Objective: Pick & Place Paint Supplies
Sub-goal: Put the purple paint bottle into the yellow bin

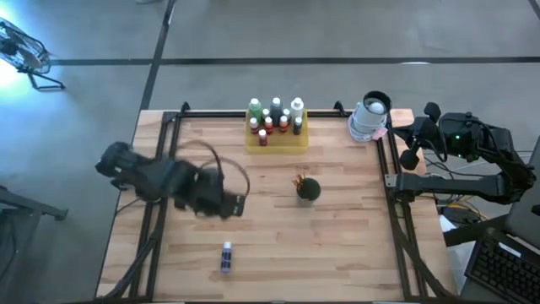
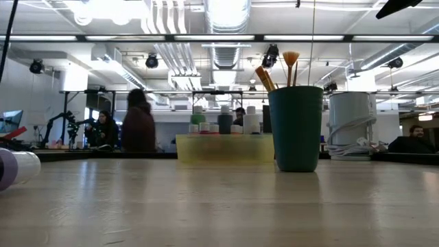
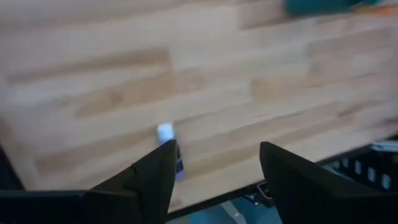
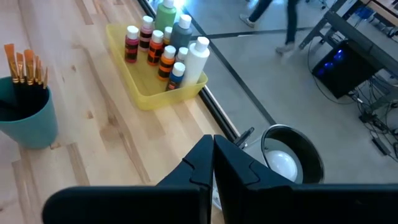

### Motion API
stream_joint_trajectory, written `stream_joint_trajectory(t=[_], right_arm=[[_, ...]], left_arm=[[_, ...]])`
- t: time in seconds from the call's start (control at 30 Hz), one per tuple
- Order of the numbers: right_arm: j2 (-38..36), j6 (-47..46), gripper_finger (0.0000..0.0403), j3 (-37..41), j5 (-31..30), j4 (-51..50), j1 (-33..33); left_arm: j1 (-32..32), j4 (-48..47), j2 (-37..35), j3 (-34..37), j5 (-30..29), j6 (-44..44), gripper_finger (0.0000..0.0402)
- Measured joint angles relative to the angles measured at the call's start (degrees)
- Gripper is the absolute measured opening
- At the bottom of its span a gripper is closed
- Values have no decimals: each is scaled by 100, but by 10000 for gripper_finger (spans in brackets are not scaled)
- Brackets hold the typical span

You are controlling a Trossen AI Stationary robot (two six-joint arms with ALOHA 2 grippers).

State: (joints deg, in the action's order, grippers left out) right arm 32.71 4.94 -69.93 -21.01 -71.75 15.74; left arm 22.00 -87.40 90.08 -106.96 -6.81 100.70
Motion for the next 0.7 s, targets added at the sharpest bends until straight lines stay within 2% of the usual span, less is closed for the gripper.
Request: stream_joint_trajectory(t=[0.13, 0.3, 0.43, 0.7], right_arm=[[0, 0, 8, -1, 1, 0, -1], [0, 0, 8, 0, 1, 0, -1], [0, 1, 8, 0, 2, 0, 0], [0, 1, 8, -1, 2, 0, -2]], left_arm=[[513, 72, 159, 353, 10, 1199, 234], [844, 234, 306, 751, 141, 2090, 233], [977, 328, 389, 1008, 477, 2399, 233], [1010, 1171, 545, 1670, 461, 2524, 234]])
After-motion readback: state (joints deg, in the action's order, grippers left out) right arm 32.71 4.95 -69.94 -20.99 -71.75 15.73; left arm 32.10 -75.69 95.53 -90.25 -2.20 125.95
